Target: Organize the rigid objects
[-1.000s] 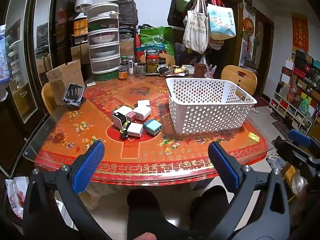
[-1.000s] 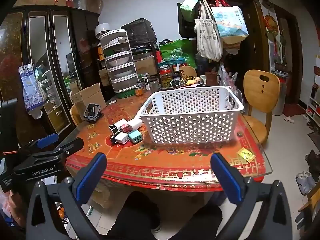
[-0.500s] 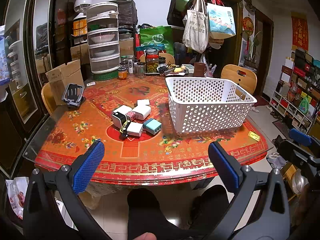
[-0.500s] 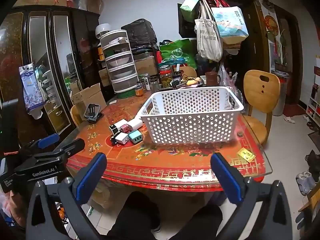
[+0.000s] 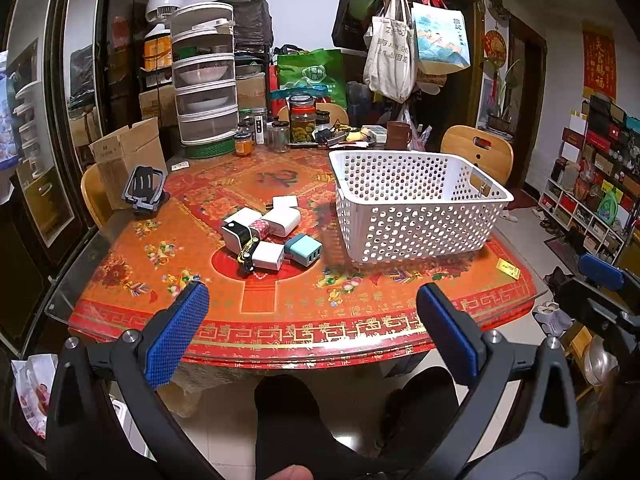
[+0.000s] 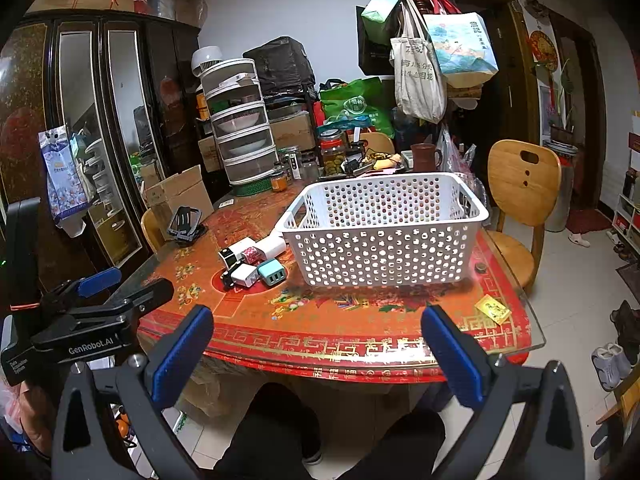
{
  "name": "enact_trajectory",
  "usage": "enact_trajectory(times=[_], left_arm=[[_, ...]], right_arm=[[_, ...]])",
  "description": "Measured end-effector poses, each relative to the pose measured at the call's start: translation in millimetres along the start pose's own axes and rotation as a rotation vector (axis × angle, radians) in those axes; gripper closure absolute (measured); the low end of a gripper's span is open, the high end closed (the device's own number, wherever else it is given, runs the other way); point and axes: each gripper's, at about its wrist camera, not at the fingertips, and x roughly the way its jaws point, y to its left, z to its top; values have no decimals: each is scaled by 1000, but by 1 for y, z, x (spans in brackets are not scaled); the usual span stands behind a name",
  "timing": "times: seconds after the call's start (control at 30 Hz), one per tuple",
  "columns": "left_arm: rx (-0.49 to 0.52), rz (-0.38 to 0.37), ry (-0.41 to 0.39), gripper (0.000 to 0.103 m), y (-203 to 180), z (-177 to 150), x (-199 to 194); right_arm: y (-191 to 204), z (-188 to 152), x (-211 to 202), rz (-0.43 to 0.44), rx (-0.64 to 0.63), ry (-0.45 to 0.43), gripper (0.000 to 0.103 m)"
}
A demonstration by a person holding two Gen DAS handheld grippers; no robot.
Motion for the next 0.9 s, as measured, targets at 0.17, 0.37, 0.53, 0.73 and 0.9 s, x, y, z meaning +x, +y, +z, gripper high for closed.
enact_trajectory(times=[0.17, 0.37, 0.53, 0.73, 0.9], left_arm=[[0, 1, 1, 1, 0, 1, 0], [-2, 1, 1, 1, 0, 1, 0], [-2, 4, 4, 1, 0, -2, 2], [-2, 4, 5, 1, 0, -2, 3], [-2, 4, 9, 1, 1, -3, 5]], right_arm=[[0, 0, 0, 0, 0, 0, 0], [0, 0, 0, 0, -1, 1, 0], [0, -1, 0, 0, 0, 0, 0], [0, -1, 0, 0, 0, 1, 0], [0, -1, 1, 0, 1, 1, 0]])
